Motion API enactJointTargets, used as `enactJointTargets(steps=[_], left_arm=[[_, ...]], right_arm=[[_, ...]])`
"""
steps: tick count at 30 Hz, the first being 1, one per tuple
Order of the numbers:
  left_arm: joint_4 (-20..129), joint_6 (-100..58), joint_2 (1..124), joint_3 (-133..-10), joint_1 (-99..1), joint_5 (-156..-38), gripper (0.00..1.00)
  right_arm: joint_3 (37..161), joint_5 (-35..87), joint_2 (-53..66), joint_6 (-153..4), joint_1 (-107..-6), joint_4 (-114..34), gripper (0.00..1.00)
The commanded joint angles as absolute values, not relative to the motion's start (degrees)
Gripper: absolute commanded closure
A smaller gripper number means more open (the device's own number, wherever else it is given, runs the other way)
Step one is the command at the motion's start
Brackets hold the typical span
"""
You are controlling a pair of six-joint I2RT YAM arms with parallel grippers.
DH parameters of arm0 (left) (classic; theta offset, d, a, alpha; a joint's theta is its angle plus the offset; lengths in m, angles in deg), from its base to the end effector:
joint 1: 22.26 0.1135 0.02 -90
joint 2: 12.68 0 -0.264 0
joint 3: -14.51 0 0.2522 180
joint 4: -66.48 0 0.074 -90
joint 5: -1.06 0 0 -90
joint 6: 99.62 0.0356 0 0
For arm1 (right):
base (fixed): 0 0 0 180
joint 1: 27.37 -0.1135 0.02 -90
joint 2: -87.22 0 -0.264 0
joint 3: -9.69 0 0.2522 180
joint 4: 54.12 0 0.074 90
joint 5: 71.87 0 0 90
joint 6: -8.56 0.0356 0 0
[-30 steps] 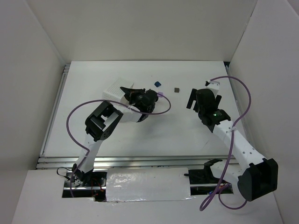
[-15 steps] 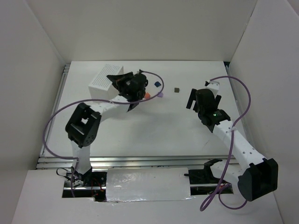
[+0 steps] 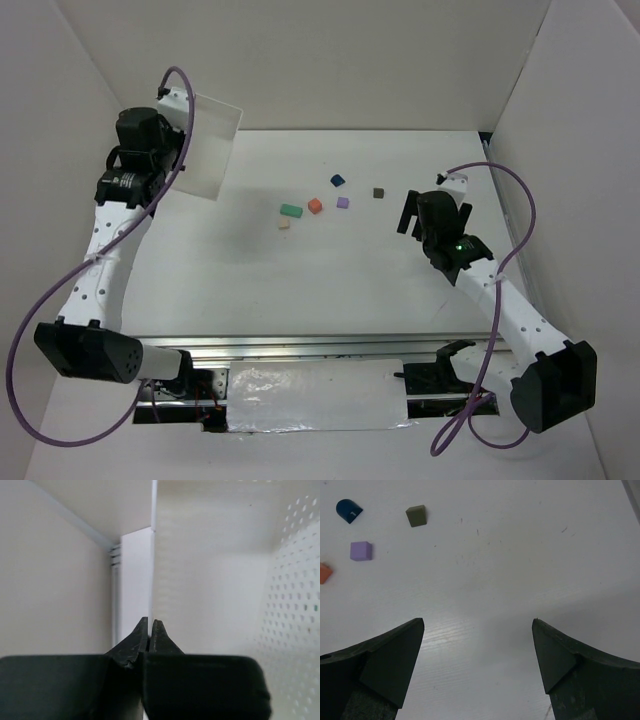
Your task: Build the wood block tower
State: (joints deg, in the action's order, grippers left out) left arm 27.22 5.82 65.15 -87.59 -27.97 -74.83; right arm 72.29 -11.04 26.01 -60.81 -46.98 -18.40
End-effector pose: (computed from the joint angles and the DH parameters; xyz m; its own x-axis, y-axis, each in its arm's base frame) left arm 0.2985 -0.0211 0.4472 -0.2848 0.2880 -0.9143 -0.0643 0.9459 0.3179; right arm 0.2241 0.0614 0.2917 -0.4668 0.1603 -0.8697 0.2678 0.9629 0.0337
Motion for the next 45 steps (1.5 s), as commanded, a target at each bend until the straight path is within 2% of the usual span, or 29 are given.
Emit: enactJointTargets(steps=[1,8,11,25,27,31,33,34,36,37,38,45], left_arm=[[30.63,-3.73,65.64,-84.61,-24.46,-99.38,1.0],[37.41,-6.37,64.76,-67.85,-22.53,-103.43,1.0],[41.9,-7.07,64.93,-63.69,-17.88,-106.77,1.0],[41.48,-5.41,80.65,-68.41,-9.43,-99.75,1.0],[40.51,-6.01,82.24,-69.56,-9.51,-96.07,0.98],[38.66,-6.63,86.81,-72.19,-9.16,-96.23,0.94],[38.31,-7.07,88.13,-72.73,-9.25,-96.41,0.82],[38.22,-7.6,88.22,-72.99,-9.34,-96.24,0.71],[38.66,-8.21,88.22,-72.91,-9.34,-96.15,0.62],[38.31,-8.91,88.14,-73.16,-9.34,-95.71,0.35],[37.78,-9.01,88.14,-73.43,-9.34,-95.36,0.01],[33.49,-13.05,83.76,-76.06,-10.3,-90.87,0.01]], right_arm=[[74.86,-12.28,26.58,-61.66,-47.49,-18.91,0.03],[74.51,-7.9,26.23,-62.89,-47.67,-20.66,0.03],[75.04,-6.05,25.09,-63.68,-47.67,-21.11,0.03],[80.22,-7.8,18.23,-63.77,-48.28,-17.07,0.03],[80.75,-8.33,17.35,-63.95,-48.46,-16.63,0.03],[81.72,-9.03,15.94,-64.12,-48.9,-16.01,0.03],[81.98,-9.99,15.33,-63.95,-49.34,-15.49,0.03],[82.16,-10.35,15.24,-64.12,-49.6,-15.31,0.03],[82.25,-11.14,15.06,-64.12,-49.86,-15.04,0.02],[82.33,-11.49,14.98,-64.12,-50.04,-15.04,0.02],[82.33,-11.67,15.06,-63.95,-50.13,-15.04,0.02],[82.16,-10.18,16.38,-63.95,-50.57,-15.57,0.0]])
